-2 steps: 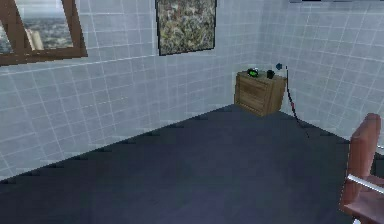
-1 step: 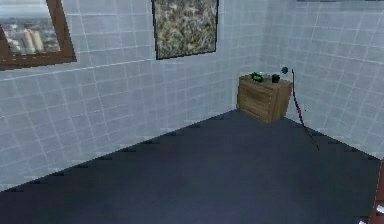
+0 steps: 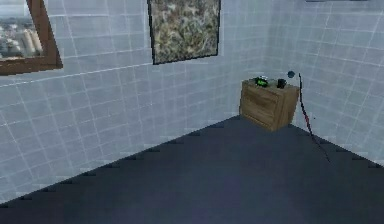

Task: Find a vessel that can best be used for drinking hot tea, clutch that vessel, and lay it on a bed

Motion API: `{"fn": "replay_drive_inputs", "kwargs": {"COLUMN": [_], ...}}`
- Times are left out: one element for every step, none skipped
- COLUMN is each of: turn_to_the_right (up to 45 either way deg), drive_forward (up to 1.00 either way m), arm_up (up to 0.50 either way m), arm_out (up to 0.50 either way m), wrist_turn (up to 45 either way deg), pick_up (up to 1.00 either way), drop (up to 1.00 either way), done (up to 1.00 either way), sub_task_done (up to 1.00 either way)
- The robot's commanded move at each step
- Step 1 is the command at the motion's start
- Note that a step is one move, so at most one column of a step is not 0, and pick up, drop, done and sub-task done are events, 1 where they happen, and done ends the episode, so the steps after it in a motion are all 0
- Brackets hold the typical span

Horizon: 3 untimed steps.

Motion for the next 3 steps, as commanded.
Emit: {"fn": "replay_drive_inputs", "kwargs": {"turn_to_the_right": [18.0, 0.0, 0.0], "drive_forward": [0.0, 1.0, 0.05], "arm_up": [0.0, 0.0, 0.0], "arm_out": [0.0, 0.0, 0.0], "wrist_turn": [0.0, 0.0, 0.0], "pick_up": [0.0, 0.0, 0.0], "drop": [0.0, 0.0, 0.0], "done": [0.0, 0.0, 0.0], "sub_task_done": [0.0, 0.0, 0.0]}}
